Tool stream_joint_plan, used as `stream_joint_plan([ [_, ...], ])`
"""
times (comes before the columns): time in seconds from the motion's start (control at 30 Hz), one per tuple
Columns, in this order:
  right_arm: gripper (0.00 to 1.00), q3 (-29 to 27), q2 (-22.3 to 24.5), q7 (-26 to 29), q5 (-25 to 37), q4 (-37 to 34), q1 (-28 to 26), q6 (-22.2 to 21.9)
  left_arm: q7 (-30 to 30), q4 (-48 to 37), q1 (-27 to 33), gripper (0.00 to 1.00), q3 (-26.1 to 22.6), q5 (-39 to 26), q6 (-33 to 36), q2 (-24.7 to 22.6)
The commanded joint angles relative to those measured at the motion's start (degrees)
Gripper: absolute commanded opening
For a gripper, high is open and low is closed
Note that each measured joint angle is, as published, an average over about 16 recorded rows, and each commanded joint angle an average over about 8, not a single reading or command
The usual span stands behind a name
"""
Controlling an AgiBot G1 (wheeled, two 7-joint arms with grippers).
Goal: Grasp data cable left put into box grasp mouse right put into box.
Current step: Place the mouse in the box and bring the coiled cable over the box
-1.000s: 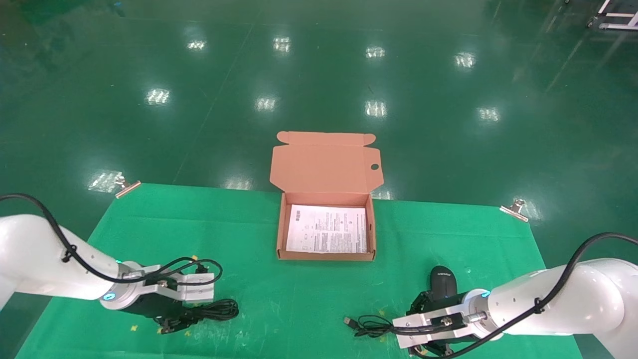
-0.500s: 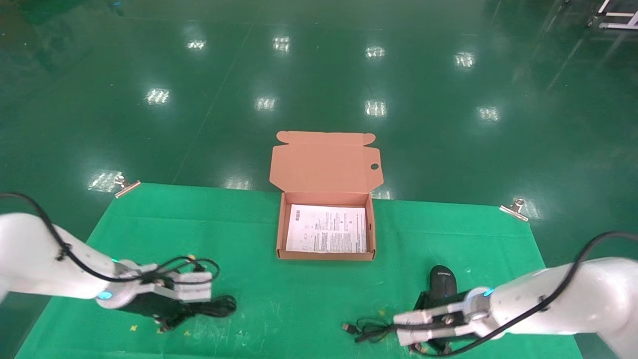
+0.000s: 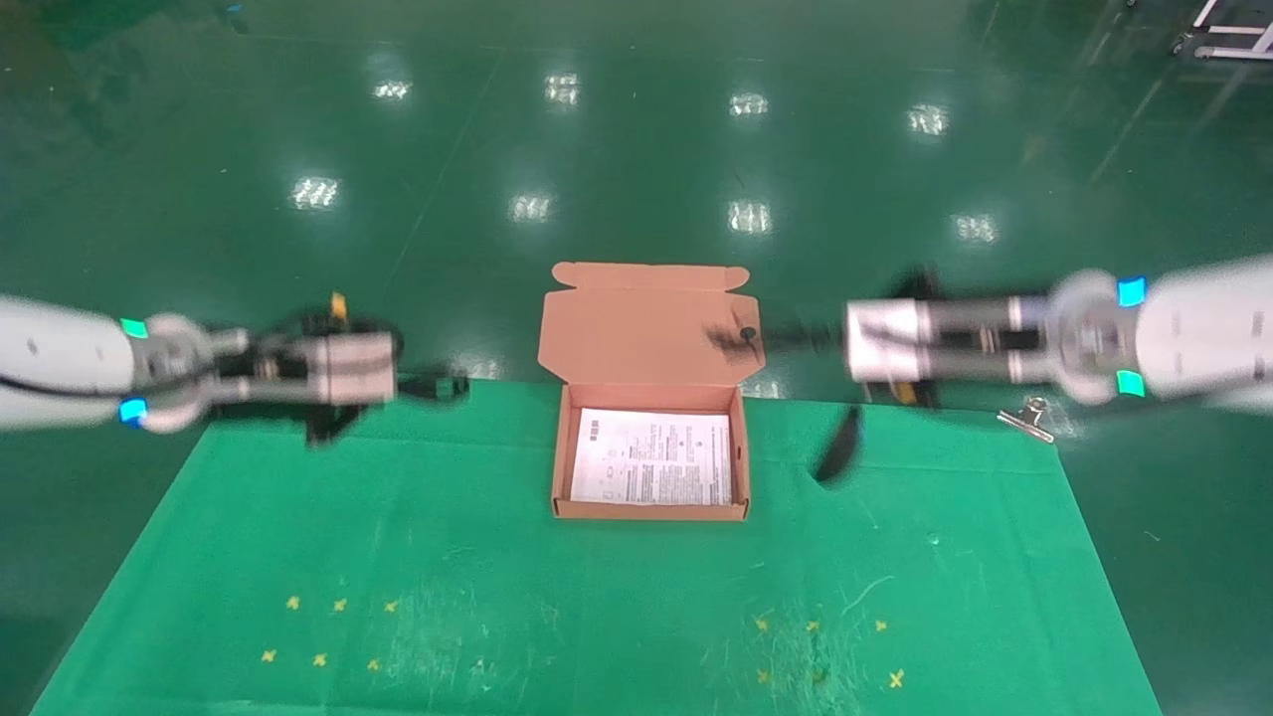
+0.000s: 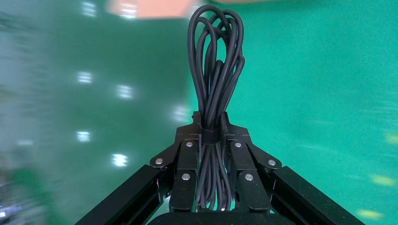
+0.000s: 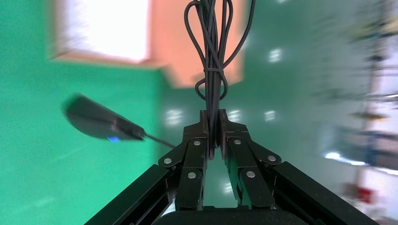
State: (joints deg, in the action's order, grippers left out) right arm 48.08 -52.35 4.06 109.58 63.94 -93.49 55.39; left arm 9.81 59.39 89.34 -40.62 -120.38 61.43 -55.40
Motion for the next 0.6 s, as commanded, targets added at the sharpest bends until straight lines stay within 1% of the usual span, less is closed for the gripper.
stream_joint_plan([
  [0.03, 0.0, -0.91, -0.68, 0.0, 0.11, 0.37, -2.36, -0.76, 1.53, 2.85, 0.93, 0.0, 0.52, -1.09, -1.1, 0.27],
  [0.2, 0.0, -2.21, -5.77, -4.46, -1.84, -4.53, -6.58, -3.84, 3.94, 3.99, 3.6, 0.0, 1.48, -3.88, -4.61, -1.78],
  [0.4, 0.0, -3.66, -11.75, -11.59, -5.16, -12.55, -10.96, -6.94, 5.38, 2.89, 6.45, 0.0, 1.88, -6.32, -7.25, -4.64],
  [0.6, 0.0, -5.23, -16.69, -18.59, -9.54, -20.6, -13.69, -8.15, 5.52, 1.79, 8.15, 0.0, 1.93, -7.18, -8.62, -6.71],
])
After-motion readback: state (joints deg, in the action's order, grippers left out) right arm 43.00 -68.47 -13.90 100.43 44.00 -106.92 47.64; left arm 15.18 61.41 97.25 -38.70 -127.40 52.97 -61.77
